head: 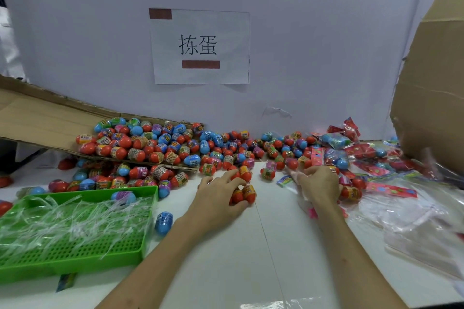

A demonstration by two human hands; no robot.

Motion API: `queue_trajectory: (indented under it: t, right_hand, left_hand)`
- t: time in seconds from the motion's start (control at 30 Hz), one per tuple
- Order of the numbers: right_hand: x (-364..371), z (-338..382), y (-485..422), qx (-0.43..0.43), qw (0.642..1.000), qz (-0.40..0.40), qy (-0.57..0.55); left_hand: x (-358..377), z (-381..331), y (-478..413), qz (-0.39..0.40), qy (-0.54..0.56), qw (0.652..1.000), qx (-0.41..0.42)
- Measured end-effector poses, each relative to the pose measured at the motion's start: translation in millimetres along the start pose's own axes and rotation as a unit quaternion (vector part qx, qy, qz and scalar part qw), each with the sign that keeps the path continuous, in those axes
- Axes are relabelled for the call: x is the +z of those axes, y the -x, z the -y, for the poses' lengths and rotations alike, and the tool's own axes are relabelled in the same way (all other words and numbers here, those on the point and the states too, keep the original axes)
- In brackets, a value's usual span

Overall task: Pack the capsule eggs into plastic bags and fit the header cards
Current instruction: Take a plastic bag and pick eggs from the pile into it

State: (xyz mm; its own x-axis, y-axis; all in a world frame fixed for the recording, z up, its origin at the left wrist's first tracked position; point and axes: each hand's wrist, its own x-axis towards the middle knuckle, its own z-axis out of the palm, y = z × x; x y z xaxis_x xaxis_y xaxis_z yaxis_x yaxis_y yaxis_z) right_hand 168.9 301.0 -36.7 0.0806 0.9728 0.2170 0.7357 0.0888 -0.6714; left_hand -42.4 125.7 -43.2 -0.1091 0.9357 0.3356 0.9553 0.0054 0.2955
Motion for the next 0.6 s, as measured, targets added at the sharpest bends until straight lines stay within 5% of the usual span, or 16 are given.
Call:
queue_trajectory:
  t: [0.27, 0.4, 0.53, 0.6]
  right_hand:
    - [3.3, 2.7, -2.0, 0.018, 1.000, -0.004, 0.005]
    - [-2.9, 7.5, -2.2, 0.038, 0.991, -0.054, -0.118]
    - [-16.4, 14.5, -2.8, 0.065, 0.941, -0.088, -0.319]
    - [-23.1, 17.3, -3.0, 0.117, 0.873, -0.053, -0.471]
  left_hand:
    - [1.0, 0.9, -1.4, 0.010, 0.000, 1.000, -0.007]
    - [0.6, 0.9, -1.4, 0.013, -0.001, 1.000, -0.007]
    - [-0.6, -0.9, -0.3, 0.019, 0.007, 1.000, -0.009]
    - [0.2, -2.3, 1.2, 0.024, 0.007, 1.000, -0.009]
